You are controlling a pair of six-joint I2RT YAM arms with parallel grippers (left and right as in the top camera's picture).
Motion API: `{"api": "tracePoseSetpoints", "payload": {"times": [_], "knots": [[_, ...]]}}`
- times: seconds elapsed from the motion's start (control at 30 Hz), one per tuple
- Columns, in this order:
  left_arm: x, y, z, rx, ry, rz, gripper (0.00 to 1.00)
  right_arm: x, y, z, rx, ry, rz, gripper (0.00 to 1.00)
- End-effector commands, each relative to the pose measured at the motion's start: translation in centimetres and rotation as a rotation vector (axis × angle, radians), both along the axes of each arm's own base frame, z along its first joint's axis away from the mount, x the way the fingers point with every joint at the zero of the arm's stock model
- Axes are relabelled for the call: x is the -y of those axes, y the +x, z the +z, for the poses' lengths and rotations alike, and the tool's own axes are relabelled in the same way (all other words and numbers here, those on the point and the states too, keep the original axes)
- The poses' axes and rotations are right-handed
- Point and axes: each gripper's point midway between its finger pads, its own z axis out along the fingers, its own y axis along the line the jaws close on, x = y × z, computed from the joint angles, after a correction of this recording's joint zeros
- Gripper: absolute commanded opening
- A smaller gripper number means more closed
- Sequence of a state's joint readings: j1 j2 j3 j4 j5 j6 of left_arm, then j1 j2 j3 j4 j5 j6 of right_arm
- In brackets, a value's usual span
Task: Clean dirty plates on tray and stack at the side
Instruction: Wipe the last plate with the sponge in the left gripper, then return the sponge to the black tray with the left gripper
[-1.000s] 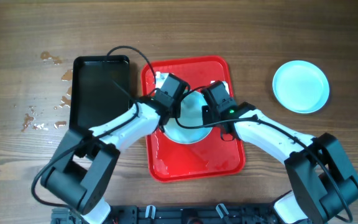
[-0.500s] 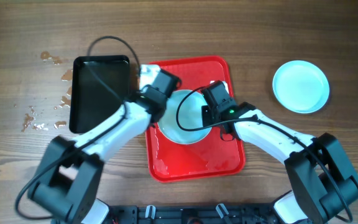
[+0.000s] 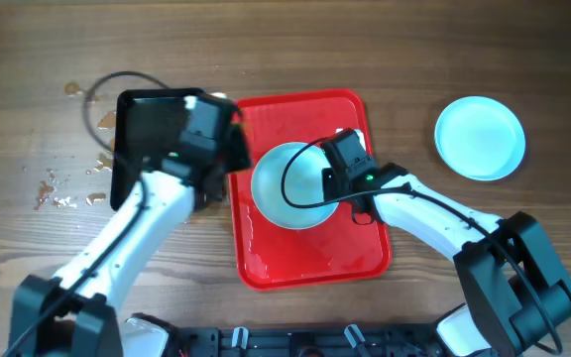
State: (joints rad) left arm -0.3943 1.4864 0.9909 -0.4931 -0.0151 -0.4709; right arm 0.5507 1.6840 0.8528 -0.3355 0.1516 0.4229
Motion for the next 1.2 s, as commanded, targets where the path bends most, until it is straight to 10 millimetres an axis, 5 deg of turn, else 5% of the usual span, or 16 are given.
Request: {"api": "tracePoseSetpoints", "payload": {"times": [0.0, 0.13, 0.23, 0.4, 0.5, 0.63, 0.87, 0.97, 1.03, 1.17], "knots": [[4.5, -2.2, -3.5, -0.088, 0.008, -0.060, 0.04, 1.6, -0.9, -1.6, -0.041, -0.064, -0.016, 0.04], [5.9, -2.7, -9.6, -0.177, 0.094, -0.103, 0.04, 1.6, -0.9, -1.6, -0.041, -0.064, -0.016, 0.04], [4.1, -2.6, -12.4, -0.198, 0.222, -0.111, 0.04, 1.6, -0.9, -1.6, -0.041, -0.064, -0.017, 0.04], [-1.8, -1.6, -10.3, -0.126, 0.485, 0.025, 0.04, 1.6, -0.9, -1.6, -0.041, -0.064, -0.016, 0.04], [-1.7, -0.6, -8.9, -0.088, 0.488, 0.041, 0.04, 1.6, -0.9, -1.6, -0.042, -0.064, -0.017, 0.04], [-1.4, 1.6, -3.8, 0.036, 0.416, 0.100, 0.04, 1.6, -1.0, -1.7, -0.044, -0.066, -0.017, 0.04], [-7.5, 1.9, 1.7, 0.074, 0.309, 0.263, 0.04, 1.6, -1.0, -1.7, -0.046, -0.067, -0.016, 0.04], [-11.5, 1.2, 0.6, -0.018, 0.290, 0.347, 0.04, 1.0, -1.2, -1.7, -0.054, -0.056, 0.050, 0.04], [-13.9, 0.3, -1.9, -0.115, 0.228, 0.399, 0.04, -0.1, -1.7, -1.8, -0.076, -0.024, 0.144, 0.04], [-13.5, -0.5, -6.8, -0.212, 0.067, 0.185, 0.04, -0.5, -1.9, -1.8, -0.083, -0.013, 0.182, 0.04]]}}
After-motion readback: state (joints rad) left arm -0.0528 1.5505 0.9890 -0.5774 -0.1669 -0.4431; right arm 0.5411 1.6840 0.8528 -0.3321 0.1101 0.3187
